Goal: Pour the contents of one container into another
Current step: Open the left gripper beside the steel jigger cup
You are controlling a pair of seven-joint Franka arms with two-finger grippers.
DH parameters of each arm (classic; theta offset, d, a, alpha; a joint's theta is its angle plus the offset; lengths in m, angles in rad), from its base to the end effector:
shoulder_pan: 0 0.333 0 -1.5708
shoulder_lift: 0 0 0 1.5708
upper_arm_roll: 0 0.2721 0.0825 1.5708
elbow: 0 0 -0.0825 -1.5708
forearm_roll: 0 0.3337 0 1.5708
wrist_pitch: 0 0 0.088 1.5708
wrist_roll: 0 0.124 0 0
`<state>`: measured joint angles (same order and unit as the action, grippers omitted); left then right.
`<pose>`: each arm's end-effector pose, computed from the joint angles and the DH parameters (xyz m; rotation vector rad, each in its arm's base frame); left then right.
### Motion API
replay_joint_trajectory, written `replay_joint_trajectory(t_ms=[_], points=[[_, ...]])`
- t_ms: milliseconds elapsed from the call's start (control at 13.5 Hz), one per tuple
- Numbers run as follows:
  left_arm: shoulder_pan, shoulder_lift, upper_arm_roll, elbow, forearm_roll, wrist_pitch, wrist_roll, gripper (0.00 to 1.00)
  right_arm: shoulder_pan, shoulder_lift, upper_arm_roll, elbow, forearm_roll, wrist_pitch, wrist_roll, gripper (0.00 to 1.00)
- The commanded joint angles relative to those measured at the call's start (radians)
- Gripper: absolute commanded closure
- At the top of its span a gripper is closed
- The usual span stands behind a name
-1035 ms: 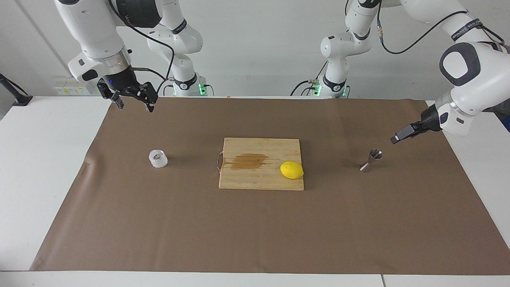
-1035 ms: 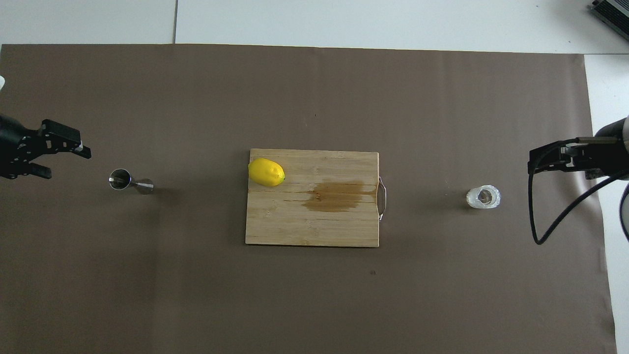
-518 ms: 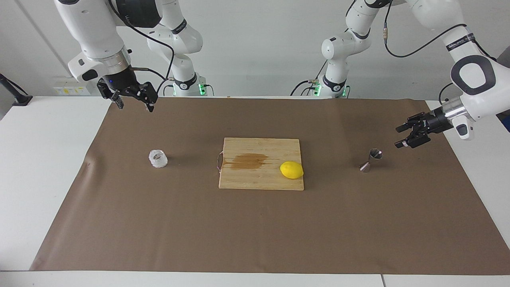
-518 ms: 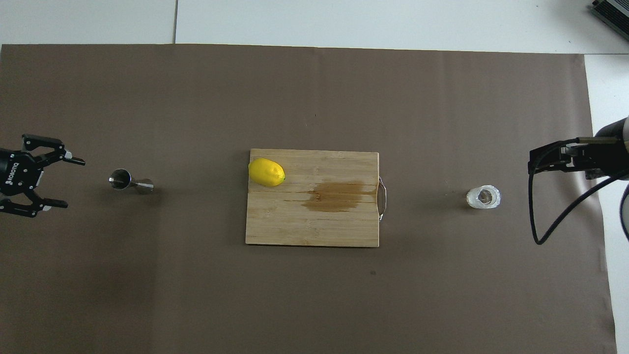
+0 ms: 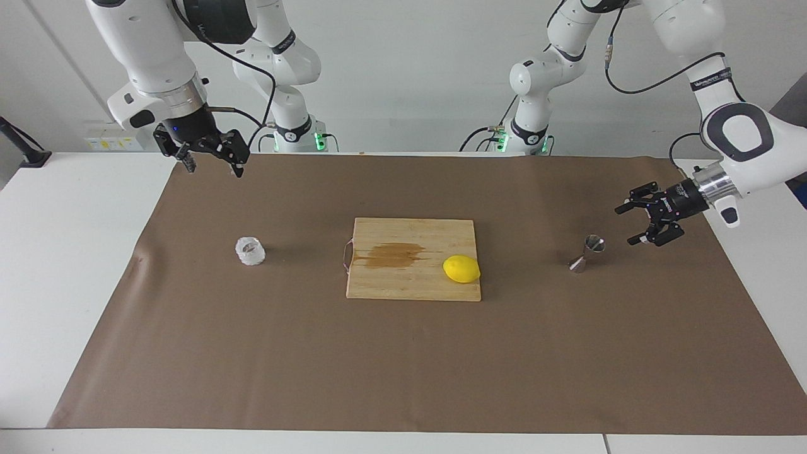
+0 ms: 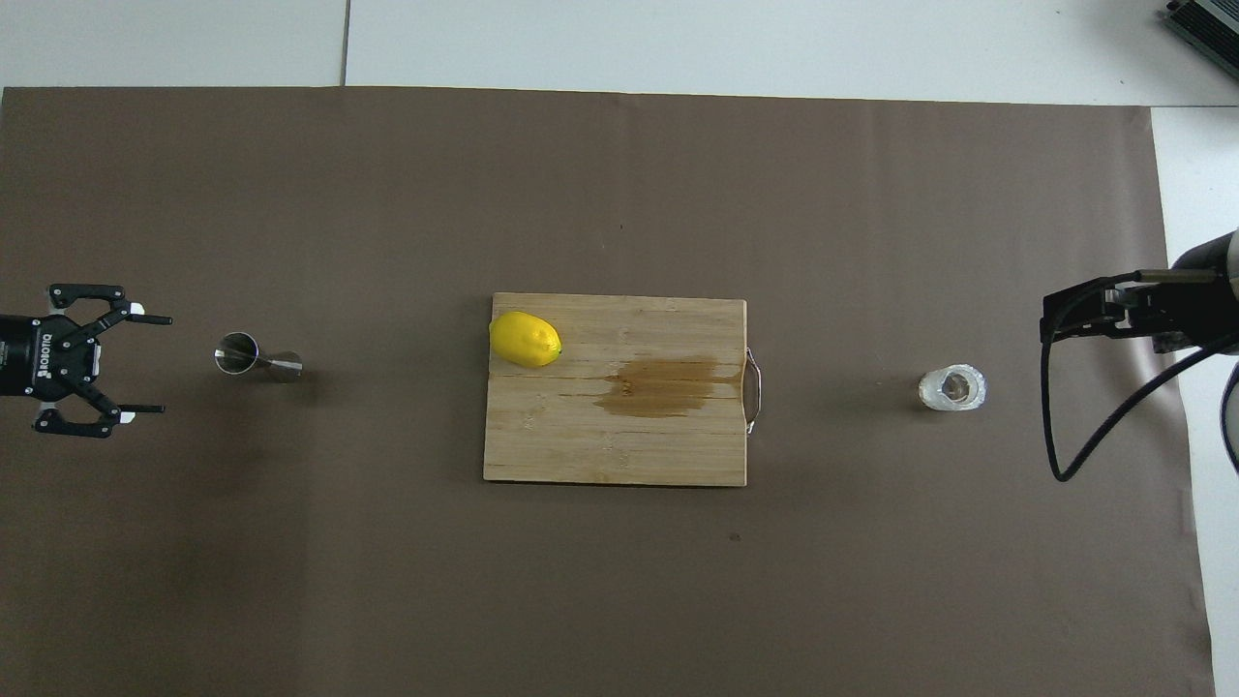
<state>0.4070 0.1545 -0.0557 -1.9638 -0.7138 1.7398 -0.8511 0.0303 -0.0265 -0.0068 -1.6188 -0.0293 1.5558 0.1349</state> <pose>0.4943 0.1069 0.3613 1.8492 1.6656 -0.6793 0.4940 0.0079 0.5554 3.1044 -0.1729 -0.0530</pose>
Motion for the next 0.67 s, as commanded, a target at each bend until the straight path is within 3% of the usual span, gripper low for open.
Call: replay_joint_trajectory(t_ms=[0, 592], points=[[0.009, -0.032, -0.006, -0.058, -0.055, 0.03, -0.026, 0.0, -0.004, -0.02, -0.002, -0.02, 0.006, -0.003, -0.02, 0.0], [0.171, -0.018, -0.006, -0.082, -0.125, -0.065, -0.049, 0.0, -0.004, -0.02, -0.002, -0.02, 0.006, -0.003, -0.02, 0.0]])
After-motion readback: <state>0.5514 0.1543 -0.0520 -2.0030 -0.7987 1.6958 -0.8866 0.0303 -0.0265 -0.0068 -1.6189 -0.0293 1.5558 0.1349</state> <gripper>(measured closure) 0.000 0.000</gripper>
